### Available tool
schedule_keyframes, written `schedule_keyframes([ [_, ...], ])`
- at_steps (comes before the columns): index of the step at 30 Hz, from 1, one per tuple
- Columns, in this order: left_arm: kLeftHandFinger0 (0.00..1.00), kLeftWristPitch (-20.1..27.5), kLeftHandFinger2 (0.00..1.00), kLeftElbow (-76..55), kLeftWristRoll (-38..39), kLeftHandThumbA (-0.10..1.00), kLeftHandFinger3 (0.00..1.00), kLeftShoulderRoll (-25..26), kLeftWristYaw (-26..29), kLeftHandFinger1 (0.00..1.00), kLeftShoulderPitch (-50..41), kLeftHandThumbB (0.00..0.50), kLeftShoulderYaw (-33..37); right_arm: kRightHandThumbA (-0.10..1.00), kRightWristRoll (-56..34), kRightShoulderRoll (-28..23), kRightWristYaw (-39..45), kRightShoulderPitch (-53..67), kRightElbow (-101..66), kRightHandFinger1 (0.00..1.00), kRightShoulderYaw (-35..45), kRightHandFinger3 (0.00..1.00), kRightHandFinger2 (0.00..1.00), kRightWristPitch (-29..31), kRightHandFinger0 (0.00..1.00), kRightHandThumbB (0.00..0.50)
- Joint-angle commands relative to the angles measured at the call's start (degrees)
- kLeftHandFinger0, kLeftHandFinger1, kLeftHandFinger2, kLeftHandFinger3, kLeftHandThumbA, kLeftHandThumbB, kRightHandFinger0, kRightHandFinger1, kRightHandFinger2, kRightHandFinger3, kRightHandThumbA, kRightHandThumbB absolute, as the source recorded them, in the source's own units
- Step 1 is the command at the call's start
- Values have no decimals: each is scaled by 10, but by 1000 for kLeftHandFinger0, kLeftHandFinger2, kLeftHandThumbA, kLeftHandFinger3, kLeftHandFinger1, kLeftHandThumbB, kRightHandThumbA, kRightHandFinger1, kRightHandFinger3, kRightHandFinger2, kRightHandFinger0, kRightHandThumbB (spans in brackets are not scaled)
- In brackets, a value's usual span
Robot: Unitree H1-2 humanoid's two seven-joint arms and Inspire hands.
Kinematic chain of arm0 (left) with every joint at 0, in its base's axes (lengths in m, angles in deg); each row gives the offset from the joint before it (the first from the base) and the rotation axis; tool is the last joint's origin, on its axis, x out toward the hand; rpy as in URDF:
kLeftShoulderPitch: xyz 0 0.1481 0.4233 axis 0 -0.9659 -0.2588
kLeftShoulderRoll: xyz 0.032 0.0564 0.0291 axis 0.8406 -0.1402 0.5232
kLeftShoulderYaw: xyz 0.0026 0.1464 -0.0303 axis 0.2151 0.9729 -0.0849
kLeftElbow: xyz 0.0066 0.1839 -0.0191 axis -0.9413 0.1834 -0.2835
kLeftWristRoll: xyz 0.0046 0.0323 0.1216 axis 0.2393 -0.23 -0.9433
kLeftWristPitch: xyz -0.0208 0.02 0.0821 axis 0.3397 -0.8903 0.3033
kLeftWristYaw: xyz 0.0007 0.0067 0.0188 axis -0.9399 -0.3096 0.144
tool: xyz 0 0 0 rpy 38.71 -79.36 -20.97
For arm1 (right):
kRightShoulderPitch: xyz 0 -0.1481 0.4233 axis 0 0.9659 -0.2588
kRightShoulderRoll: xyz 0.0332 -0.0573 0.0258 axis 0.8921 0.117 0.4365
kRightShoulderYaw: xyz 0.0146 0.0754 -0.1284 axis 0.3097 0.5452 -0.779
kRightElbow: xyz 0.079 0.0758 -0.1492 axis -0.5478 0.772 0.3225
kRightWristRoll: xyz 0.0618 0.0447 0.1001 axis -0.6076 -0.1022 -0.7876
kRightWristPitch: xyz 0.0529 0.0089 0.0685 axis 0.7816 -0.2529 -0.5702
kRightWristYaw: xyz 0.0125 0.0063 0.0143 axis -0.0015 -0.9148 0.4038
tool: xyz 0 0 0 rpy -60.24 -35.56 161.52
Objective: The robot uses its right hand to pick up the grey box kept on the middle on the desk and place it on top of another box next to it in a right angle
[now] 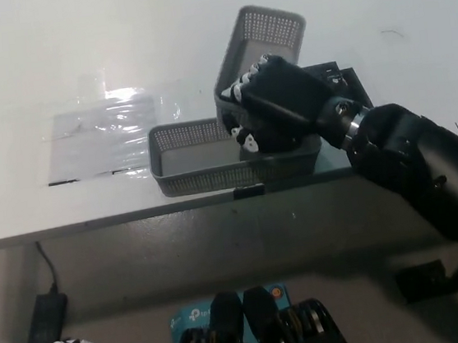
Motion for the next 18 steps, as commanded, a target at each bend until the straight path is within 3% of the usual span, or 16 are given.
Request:
schedule_keyframes([
  [1,542,-5,626,-7,-3,395,690,20,-13,495,10,359,-5,-100,27,-18,-33,-9,-15,0,-15,166,316,54,0,160],
  [4,511,-2,598,-2,-2,399,663,22,-13,461,14,364,-2,-100,28,-26,-63,-12,-13,0,-47,157,286,54,0,155],
  [5,552,0,636,-2,-4,406,671,23,-14,504,16,363,0,-100,24,-24,-56,-10,-11,0,-46,158,263,54,0,138],
  [8,578,-2,659,-5,-6,401,673,26,-15,525,18,356,2,-100,9,-23,-63,-10,-7,0,-61,151,213,54,0,182],
  [9,582,0,662,-5,-7,405,676,27,-16,525,20,353,4,-100,6,-24,-64,-9,-7,0,-64,159,211,54,0,175],
  [13,655,-5,731,-10,-11,419,768,34,-21,584,24,354,9,-100,-1,-29,-112,-16,2,0,-116,173,235,54,0,173],
  [16,589,-4,680,-9,-11,415,746,37,-23,530,29,346,12,-100,-13,-30,-128,-19,8,0,-133,173,259,54,0,159],
  [17,582,-5,676,-9,-11,424,751,37,-25,527,31,352,12,-100,-12,-29,-122,-19,6,0,-132,231,270,54,0,201],
  [18,565,-3,657,-9,-10,423,755,37,-25,509,31,355,13,-100,-12,-28,-122,-17,3,0,-134,251,280,54,0,210],
])
